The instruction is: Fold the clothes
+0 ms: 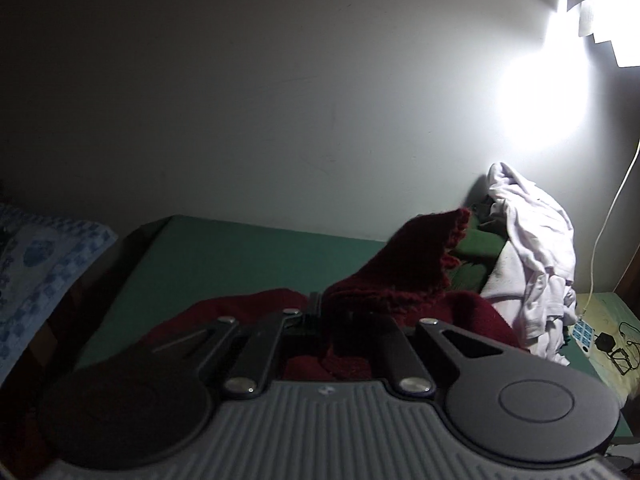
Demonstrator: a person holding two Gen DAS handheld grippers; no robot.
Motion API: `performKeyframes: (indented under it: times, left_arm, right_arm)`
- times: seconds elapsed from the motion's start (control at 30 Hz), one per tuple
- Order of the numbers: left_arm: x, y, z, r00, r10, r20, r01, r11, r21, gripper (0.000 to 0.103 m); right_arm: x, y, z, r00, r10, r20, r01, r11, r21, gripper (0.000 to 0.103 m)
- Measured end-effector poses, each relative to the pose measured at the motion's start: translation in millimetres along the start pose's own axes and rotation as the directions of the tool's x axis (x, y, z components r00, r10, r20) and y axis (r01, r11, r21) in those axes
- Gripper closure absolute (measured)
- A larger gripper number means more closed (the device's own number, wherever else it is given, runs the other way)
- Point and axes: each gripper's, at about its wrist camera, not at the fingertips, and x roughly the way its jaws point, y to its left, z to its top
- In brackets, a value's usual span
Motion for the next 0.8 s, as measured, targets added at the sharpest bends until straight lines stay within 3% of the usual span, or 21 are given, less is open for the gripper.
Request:
performKeyframes:
  times: [0.13,0.27,0.4,0.6,0.7,0.8]
  left_arm:
    - [-10.2,17.5,-25.9,0.999,0.05,-0.007,-0.05,0.999,0.019,0.099]
    - [-9.4,49.6,-60.3,0.99,0.108,-0.094,-0.111,0.994,-0.024,0.099]
    - [-13.2,69.4,-80.5,0.984,0.123,-0.126,-0.13,0.99,-0.048,0.099]
    - [-17.2,74.2,-68.2,0.988,0.126,-0.094,-0.131,0.99,-0.045,0.099]
    - [-17.7,75.7,-58.0,0.989,0.134,-0.066,-0.137,0.99,-0.043,0.099]
    - [-12.5,75.6,-53.5,0.988,0.144,-0.062,-0.147,0.989,-0.03,0.099]
  right_arm:
    - [-7.3,8.4,4.7,0.999,-0.017,0.033,0.017,1.0,-0.009,0.066]
    - [-12.5,10.0,16.1,0.998,0.007,0.056,-0.008,1.0,0.018,0.062]
    - [0.3,18.2,37.2,0.996,-0.023,0.082,0.021,1.0,0.019,0.061]
    - [39.4,49.5,55.6,0.986,-0.13,0.101,0.147,0.97,-0.191,0.061]
    - [61.3,51.6,61.2,0.983,-0.158,0.09,0.175,0.955,-0.238,0.061]
    - [79.7,44.6,65.9,0.988,-0.147,0.045,0.154,0.959,-0.238,0.064]
